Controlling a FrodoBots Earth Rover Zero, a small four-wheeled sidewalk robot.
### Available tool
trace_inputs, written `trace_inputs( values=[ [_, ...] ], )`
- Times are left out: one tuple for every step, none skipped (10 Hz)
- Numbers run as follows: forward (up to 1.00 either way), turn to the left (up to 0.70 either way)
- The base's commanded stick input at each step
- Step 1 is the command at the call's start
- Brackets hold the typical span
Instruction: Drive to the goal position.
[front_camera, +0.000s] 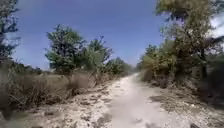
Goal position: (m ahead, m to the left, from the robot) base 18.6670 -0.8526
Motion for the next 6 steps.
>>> trace_inputs(
  values=[
    [0.45,0.02],
    [0.45,0.02],
    [0.45,0.02],
    [0.45,0.02],
    [0.45,0.02],
    [0.45,0.02]
  ],
)
